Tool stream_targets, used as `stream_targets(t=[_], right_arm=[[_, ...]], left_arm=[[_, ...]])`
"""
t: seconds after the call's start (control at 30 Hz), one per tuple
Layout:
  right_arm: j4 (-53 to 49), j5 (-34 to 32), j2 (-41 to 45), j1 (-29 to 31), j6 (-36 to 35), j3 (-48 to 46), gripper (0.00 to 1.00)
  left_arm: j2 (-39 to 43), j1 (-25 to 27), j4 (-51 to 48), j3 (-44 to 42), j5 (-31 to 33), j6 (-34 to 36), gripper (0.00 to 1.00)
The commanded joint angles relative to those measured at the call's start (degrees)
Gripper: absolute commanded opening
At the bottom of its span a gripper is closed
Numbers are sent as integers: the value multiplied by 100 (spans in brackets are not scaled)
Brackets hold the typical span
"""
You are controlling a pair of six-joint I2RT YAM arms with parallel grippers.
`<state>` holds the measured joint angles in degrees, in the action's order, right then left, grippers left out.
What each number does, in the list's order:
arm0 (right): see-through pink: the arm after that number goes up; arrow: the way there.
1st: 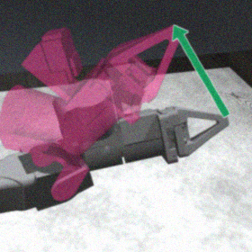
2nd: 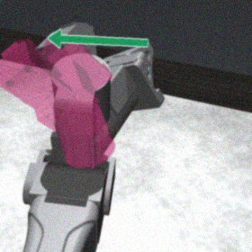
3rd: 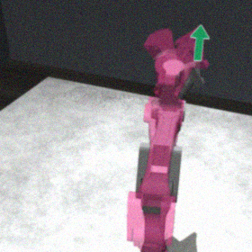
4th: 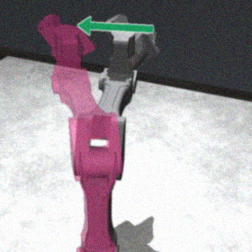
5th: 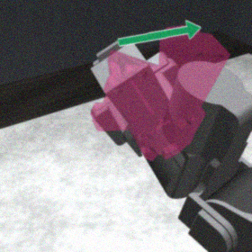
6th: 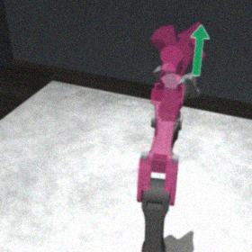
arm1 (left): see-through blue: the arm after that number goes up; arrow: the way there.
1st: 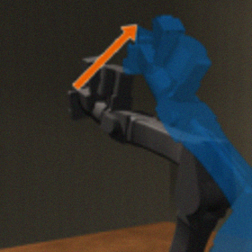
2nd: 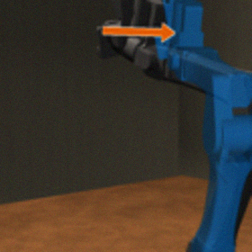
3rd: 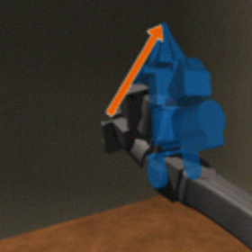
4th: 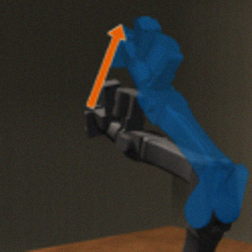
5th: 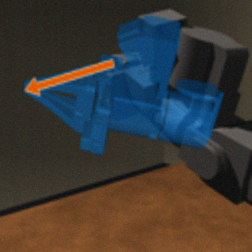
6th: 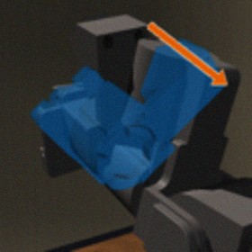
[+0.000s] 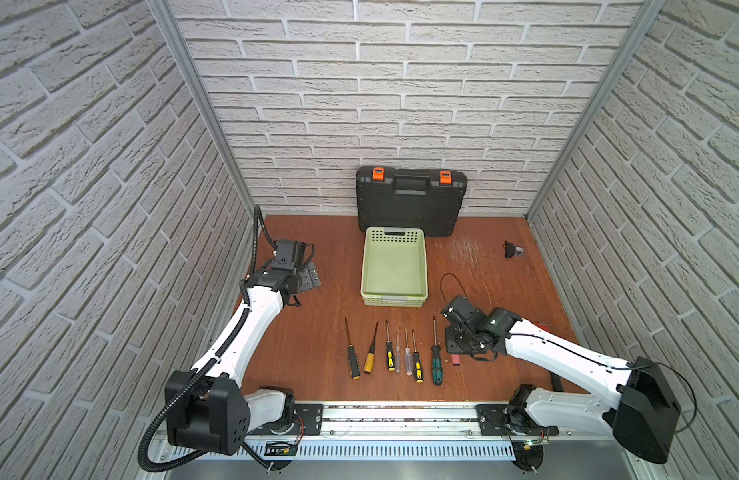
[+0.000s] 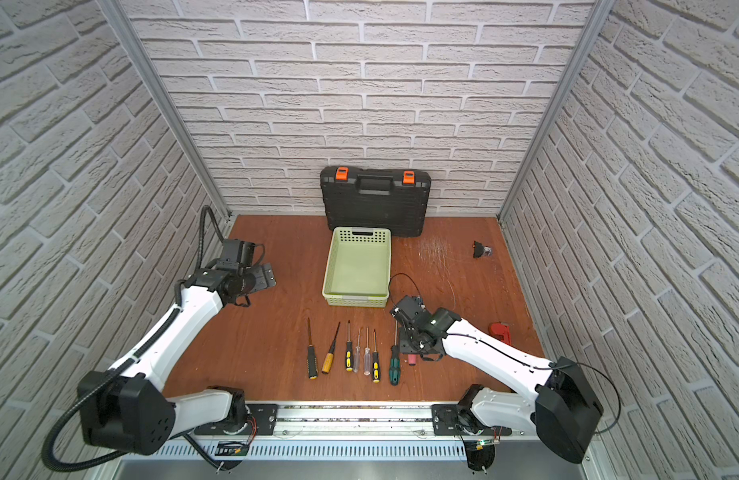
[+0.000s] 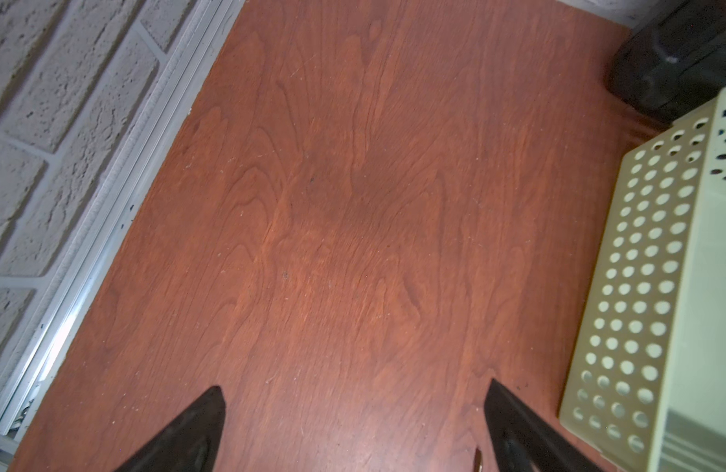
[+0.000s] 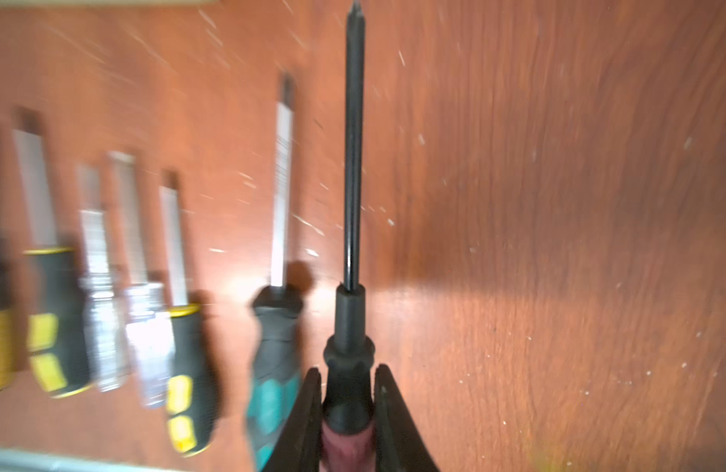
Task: Put the screwdriver in the bin
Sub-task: 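Close the right gripper on the pink-handled screwdriver and lift it, then carry the pink screwdriver into the green basket and release it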
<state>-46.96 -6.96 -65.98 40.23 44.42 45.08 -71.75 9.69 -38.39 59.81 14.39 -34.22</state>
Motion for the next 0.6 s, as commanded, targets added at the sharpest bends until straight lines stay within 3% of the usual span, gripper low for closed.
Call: stream_targets(t=[0.0,0.27,0.57], right_arm=[[-351,116,278,-125,-310,427,6],[-513,561,-43,-526,-1023,2033,6],[905,1226,-1803,-843,-1395,3532,6]], left_arm=[[-248,5,-97,386,-232,-40,98],[-709,14,-567,874,-556,3,98],[-493,15,-726,573,-532,-85,98]])
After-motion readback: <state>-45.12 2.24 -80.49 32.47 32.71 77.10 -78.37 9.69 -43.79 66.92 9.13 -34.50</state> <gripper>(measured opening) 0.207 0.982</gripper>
